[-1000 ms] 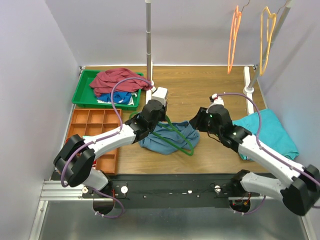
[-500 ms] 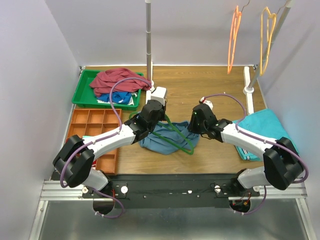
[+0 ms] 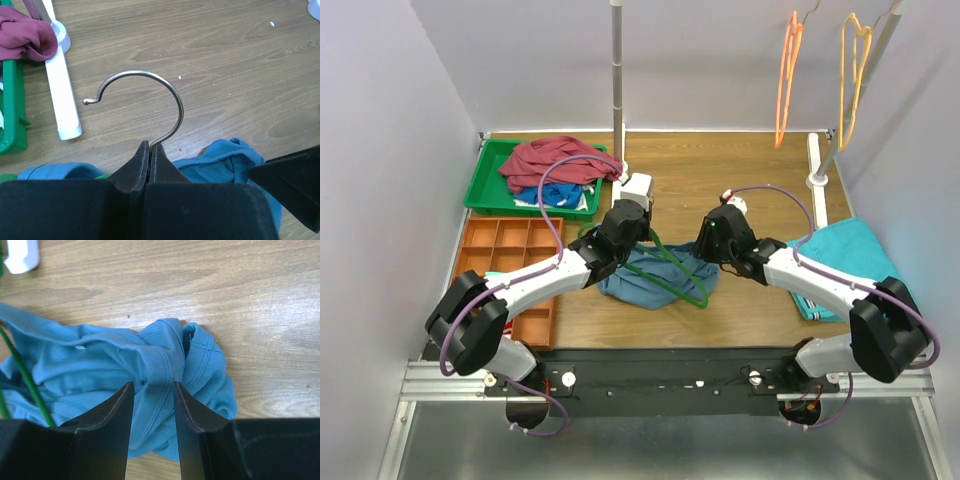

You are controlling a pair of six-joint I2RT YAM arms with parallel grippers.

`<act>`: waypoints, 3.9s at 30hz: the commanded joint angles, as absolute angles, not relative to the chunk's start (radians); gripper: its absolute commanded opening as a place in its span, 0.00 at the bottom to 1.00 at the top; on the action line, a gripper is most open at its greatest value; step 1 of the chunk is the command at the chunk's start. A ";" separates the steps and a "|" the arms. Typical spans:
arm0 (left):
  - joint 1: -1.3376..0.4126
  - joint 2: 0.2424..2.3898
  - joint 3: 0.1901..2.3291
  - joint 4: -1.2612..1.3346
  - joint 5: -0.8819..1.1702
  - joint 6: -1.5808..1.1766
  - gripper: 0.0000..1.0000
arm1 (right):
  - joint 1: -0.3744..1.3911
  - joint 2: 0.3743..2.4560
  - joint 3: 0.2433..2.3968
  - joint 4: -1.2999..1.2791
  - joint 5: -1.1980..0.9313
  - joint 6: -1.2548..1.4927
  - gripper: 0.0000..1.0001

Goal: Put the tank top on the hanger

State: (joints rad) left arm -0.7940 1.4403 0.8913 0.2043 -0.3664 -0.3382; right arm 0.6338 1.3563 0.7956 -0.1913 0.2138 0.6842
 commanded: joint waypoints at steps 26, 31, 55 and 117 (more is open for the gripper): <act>-0.792 1.508 1.012 0.235 -0.676 -0.466 0.00 | 0.634 1.103 0.646 -0.310 0.324 0.749 0.01; -0.788 1.535 1.006 0.265 -0.693 -0.472 0.00 | 0.634 1.046 0.661 -0.370 0.350 0.744 0.01; -0.761 1.595 0.994 0.303 -0.782 -0.480 0.00 | 0.634 1.017 0.753 -0.512 0.388 0.732 0.01; -0.859 1.551 1.084 0.259 -0.870 -0.391 0.00 | 0.634 1.349 1.232 -0.427 0.088 0.503 0.71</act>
State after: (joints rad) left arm -0.8474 1.6272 1.0248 0.2741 -0.8520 -0.4408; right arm 0.6338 1.4899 1.2919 -0.4854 0.1261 0.5747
